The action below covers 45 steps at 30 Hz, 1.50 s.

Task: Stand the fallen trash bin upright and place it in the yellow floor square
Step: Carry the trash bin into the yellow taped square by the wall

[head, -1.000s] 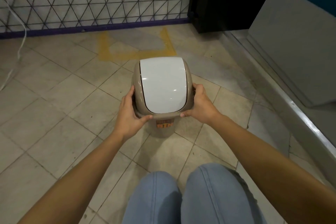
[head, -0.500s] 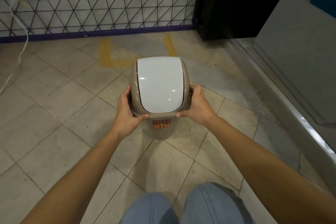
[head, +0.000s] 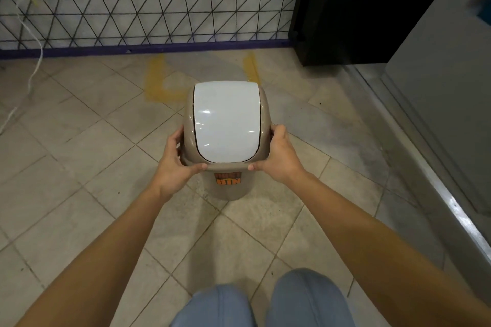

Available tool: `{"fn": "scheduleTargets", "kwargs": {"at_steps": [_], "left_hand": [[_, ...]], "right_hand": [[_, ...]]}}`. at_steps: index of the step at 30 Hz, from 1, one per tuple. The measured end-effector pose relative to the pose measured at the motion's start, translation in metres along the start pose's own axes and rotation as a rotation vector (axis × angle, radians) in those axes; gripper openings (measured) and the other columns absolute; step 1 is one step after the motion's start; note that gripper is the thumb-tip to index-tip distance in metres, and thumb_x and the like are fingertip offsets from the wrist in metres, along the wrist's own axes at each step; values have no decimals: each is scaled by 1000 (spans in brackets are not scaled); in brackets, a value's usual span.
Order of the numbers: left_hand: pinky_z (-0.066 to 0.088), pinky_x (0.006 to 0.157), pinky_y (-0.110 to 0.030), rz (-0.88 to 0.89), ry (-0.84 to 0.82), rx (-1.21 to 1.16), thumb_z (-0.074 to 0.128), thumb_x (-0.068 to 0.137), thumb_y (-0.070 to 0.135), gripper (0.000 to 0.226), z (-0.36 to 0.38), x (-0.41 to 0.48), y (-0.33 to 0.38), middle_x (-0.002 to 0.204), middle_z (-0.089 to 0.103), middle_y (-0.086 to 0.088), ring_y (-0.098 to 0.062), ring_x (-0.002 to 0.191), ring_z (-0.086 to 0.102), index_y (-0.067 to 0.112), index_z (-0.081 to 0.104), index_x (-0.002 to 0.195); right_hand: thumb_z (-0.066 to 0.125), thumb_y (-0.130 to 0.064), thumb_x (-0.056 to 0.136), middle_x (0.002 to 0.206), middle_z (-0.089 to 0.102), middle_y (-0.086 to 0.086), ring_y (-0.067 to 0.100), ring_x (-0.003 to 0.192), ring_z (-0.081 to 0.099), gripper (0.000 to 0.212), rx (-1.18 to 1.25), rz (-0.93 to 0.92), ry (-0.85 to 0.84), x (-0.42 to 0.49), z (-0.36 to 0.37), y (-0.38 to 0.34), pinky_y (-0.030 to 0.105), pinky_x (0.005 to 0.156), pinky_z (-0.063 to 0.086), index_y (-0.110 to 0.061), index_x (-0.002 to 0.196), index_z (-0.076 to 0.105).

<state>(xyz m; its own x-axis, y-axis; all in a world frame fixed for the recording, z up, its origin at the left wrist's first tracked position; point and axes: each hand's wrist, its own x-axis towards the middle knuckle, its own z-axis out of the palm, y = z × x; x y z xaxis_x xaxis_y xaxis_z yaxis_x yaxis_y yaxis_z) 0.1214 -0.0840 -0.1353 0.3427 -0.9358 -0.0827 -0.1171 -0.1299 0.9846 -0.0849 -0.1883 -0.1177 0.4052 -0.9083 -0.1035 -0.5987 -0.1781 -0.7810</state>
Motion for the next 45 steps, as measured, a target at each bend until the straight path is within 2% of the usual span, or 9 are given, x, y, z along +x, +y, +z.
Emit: {"fn": "scheduleTargets", "kwargs": {"at_steps": [9, 12, 17, 22, 26, 30, 36, 41, 45], "left_hand": [[42, 104, -46, -83, 89, -64, 75, 70, -2, 95, -1, 32, -9, 150, 27, -7, -23, 130, 41, 23, 23, 146], [44, 102, -44, -95, 99, -71, 76, 69, -3, 94, -5, 36, -12, 150, 27, -4, -23, 127, 44, 20, 25, 145], [41, 103, -43, -195, 162, -132, 77, 66, -5, 114, -2, 41, -9, 150, 27, -4, -21, 121, 47, 24, 4, 148], [46, 95, -34, -265, 144, -146, 78, 63, -6, 103, -5, 43, -6, 140, 44, -5, -18, 112, 51, 15, 21, 147], [46, 94, -32, -253, 141, -147, 79, 61, -6, 101, -8, 52, -8, 137, 47, -5, -18, 114, 52, 15, 26, 145], [45, 98, -34, -221, 108, -134, 78, 64, -3, 98, -11, 57, -13, 139, 47, -5, -20, 118, 52, 17, 27, 145], [50, 73, -11, -206, 152, -155, 74, 67, -9, 95, -10, 68, -14, 143, 42, -3, -13, 113, 52, 15, 26, 145], [45, 90, -24, -199, 176, -150, 73, 70, -6, 95, -10, 76, -14, 144, 40, -1, -17, 117, 51, 16, 23, 146], [46, 65, -5, -180, 170, -135, 72, 71, -7, 88, -12, 85, -11, 134, 46, 2, -3, 99, 56, 16, 28, 144]], "right_hand": [[90, -16, 50, 134, 40, 4, 18, 124, 41, 97, 61, -12, 21, 36, 0, 2, 34, 104, 38, -13, 127, 30], [90, -16, 49, 133, 41, 4, 17, 121, 42, 96, 68, 4, 28, 41, 3, 1, 33, 103, 39, -14, 125, 31], [85, -12, 58, 136, 39, 4, 18, 127, 39, 88, 98, 30, 2, 45, 0, 2, 27, 102, 35, -15, 128, 31], [86, -15, 58, 150, 28, 7, 25, 137, 29, 110, 115, 192, 5, 46, -3, -1, 38, 111, 29, -12, 144, 19], [83, -14, 63, 140, 44, 7, 23, 127, 43, 98, 210, 219, -16, 45, 2, 4, 30, 100, 38, -10, 142, 25], [82, -14, 65, 141, 43, 5, 21, 127, 43, 99, 258, 204, -9, 51, 4, 7, 30, 101, 38, -11, 143, 23], [81, -13, 67, 138, 46, 4, 21, 125, 45, 95, 272, 190, -29, 62, 6, 2, 32, 102, 39, -12, 143, 25], [79, -14, 69, 138, 47, 2, 16, 121, 46, 92, 295, 173, -36, 73, 6, 1, 25, 95, 36, -15, 144, 26], [78, -13, 70, 138, 46, 2, 15, 121, 46, 92, 323, 180, -39, 84, 8, -1, 29, 100, 38, -16, 145, 24]]}}
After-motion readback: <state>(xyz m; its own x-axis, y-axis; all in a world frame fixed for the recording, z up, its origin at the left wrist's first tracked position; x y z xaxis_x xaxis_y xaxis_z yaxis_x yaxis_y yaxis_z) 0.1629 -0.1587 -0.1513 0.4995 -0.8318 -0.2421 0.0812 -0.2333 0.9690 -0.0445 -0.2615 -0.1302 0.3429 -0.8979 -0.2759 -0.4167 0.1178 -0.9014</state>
